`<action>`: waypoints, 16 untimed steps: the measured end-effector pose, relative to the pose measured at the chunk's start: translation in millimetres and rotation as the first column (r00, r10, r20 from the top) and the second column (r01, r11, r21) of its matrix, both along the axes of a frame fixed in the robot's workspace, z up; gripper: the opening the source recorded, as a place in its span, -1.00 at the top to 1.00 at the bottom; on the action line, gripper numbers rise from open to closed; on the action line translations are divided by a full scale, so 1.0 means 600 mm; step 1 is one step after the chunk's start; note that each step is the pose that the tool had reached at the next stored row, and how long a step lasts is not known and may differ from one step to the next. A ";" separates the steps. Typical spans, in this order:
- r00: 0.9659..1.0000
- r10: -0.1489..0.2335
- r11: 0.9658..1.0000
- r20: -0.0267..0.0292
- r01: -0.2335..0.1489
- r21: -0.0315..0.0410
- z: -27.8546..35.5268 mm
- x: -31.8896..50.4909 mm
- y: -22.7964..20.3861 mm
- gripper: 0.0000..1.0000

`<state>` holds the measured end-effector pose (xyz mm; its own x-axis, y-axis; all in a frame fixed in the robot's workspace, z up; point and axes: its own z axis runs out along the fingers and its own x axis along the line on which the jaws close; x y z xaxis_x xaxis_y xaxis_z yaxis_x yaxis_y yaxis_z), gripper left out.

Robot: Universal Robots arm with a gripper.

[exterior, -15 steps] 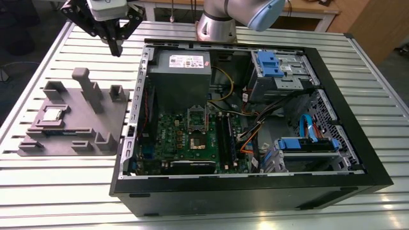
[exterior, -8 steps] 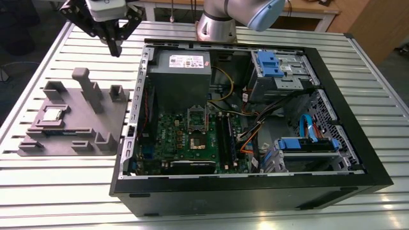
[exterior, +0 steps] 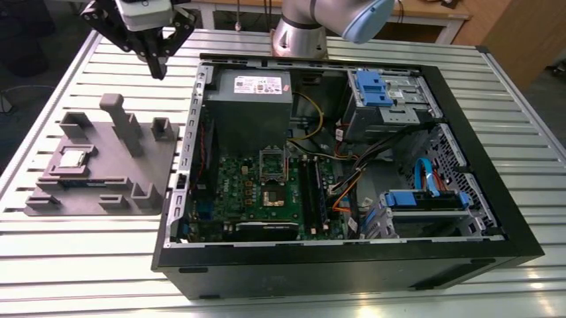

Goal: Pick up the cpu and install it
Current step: 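Reach for the cpu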

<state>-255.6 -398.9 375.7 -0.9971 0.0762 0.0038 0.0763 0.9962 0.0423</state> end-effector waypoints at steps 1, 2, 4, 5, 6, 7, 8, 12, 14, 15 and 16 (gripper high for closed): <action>1.000 0.000 1.000 0.000 0.000 0.000 0.000 -0.001 0.0000 0.80; 1.000 0.000 1.000 0.000 0.000 0.000 -0.001 -0.001 0.0000 0.80; 1.000 0.000 1.000 0.000 0.000 0.000 -0.001 -0.002 0.0000 0.80; 1.000 0.000 1.000 -0.001 0.000 0.000 -0.002 -0.003 0.0000 0.80; 1.000 0.000 1.000 -0.001 0.000 0.000 -0.002 -0.004 0.0000 0.80; 1.000 0.000 1.000 -0.001 0.000 0.000 -0.002 -0.004 0.0000 0.80; 1.000 0.000 1.000 -0.001 0.000 0.000 -0.003 -0.005 0.0000 0.80; 1.000 0.000 1.000 -0.002 0.000 0.000 -0.004 -0.008 0.0000 0.80; 1.000 0.000 1.000 -0.002 0.000 0.000 -0.005 -0.010 0.0000 0.80; 1.000 0.000 1.000 -0.002 0.000 0.000 -0.006 -0.011 0.0000 0.80; 1.000 0.000 1.000 -0.003 0.000 0.000 -0.006 -0.011 0.0000 0.80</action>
